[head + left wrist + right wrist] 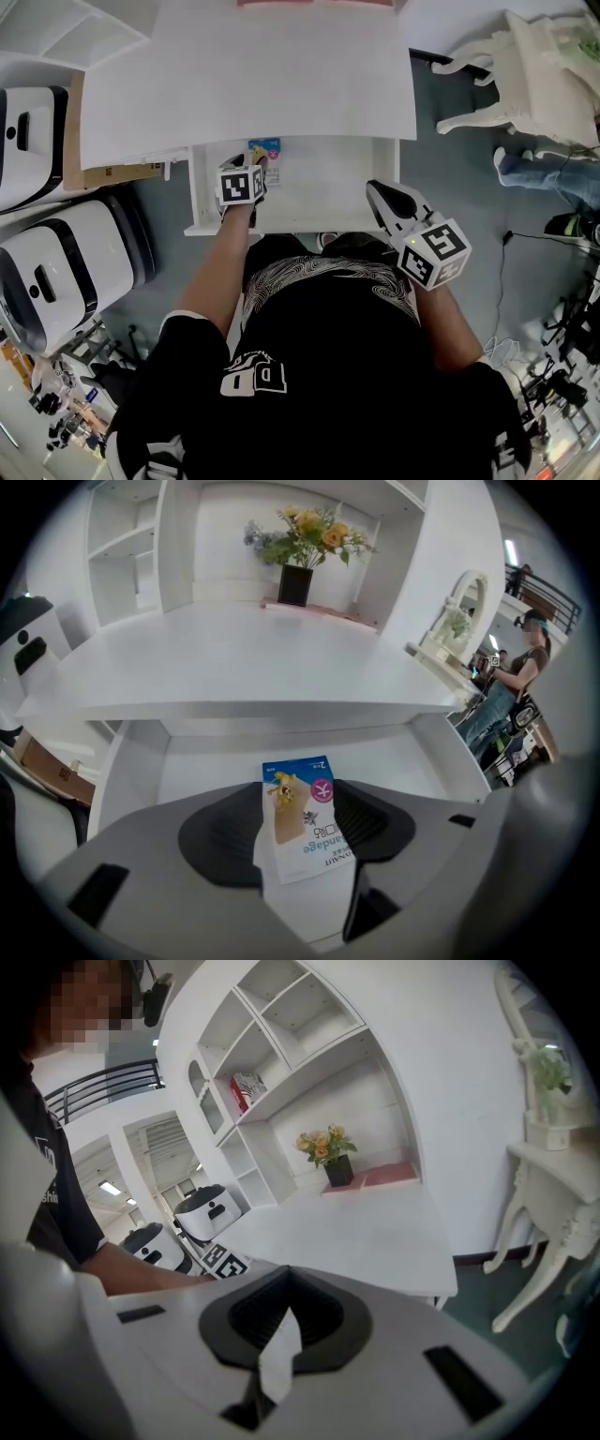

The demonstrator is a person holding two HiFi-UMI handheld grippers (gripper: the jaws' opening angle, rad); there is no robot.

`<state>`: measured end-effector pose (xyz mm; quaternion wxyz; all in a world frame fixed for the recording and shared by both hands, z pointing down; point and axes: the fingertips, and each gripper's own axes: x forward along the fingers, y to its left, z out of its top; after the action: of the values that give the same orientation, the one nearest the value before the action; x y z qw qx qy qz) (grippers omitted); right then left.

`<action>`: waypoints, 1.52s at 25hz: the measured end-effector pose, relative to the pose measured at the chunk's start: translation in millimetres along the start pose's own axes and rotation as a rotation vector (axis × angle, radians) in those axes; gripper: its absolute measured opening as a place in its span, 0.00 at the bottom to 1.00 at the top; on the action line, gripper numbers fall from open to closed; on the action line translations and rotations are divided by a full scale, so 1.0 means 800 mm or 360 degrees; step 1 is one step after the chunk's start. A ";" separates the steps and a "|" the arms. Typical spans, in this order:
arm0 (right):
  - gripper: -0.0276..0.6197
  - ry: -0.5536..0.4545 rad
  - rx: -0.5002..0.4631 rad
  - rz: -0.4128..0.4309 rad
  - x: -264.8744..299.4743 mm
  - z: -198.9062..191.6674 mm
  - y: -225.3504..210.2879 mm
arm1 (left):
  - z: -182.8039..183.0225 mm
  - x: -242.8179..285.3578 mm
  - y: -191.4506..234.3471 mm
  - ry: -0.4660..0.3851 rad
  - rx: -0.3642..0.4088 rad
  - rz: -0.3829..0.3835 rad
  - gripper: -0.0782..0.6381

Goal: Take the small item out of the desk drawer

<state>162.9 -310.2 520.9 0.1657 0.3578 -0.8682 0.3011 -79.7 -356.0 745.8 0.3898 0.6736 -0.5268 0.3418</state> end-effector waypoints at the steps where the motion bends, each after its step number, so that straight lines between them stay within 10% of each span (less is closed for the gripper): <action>1: 0.06 0.0005 0.0003 -0.0014 -0.003 -0.001 -0.005 | -0.002 0.006 0.002 0.0014 -0.0004 0.0008 0.46; 38: 0.06 0.0087 0.0103 -0.0142 -0.020 -0.034 -0.057 | -0.040 0.097 -0.006 0.0333 -0.0095 0.0213 0.70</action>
<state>208.6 -310.1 551.9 0.1911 0.3929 -0.8364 0.3309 -60.0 -361.3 827.6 0.4389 0.5856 -0.5370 0.4196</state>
